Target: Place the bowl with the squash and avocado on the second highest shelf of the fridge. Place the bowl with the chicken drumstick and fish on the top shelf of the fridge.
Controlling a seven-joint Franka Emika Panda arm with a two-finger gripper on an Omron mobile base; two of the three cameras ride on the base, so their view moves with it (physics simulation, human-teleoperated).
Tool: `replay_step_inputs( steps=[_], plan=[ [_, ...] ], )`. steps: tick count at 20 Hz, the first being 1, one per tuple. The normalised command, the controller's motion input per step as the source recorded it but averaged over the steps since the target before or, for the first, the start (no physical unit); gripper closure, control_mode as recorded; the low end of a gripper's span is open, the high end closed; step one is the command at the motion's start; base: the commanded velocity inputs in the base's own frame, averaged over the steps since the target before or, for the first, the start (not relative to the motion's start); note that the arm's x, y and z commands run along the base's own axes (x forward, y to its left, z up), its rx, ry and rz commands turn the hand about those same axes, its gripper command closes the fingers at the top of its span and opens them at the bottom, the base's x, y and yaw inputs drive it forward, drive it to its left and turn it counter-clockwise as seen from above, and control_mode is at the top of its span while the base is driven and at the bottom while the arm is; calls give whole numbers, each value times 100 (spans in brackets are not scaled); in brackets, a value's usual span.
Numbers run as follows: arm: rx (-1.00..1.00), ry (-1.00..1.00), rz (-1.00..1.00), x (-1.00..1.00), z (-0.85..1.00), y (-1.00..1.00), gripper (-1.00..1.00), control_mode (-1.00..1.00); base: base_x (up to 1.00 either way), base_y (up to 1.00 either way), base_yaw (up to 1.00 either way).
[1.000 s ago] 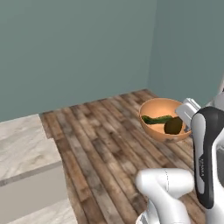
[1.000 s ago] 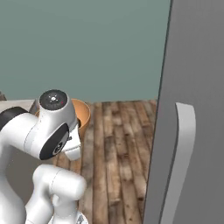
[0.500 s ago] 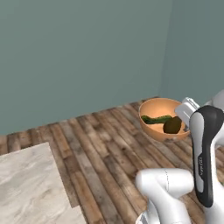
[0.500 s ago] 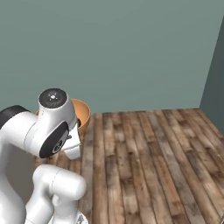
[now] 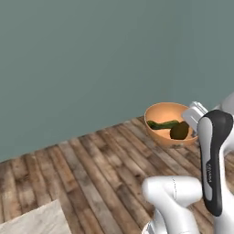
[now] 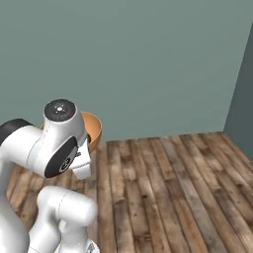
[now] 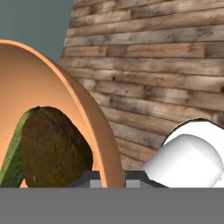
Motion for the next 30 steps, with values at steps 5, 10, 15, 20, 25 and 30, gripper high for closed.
replay_step_inputs(
  steps=[5,10,15,20,25,30],
  plan=[
    [0,0,0,0,0,0,100,100,85,-3,-53],
    [0,0,0,0,0,0,100,100,48,0,-70],
    [0,0,0,0,0,0,100,100,46,-10,-70],
    [0,0,0,0,0,0,100,100,76,-34,-55],
    [0,0,0,0,0,0,100,100,92,-48,-46],
    [0,0,0,0,0,0,100,100,42,-84,-53]
  ],
)
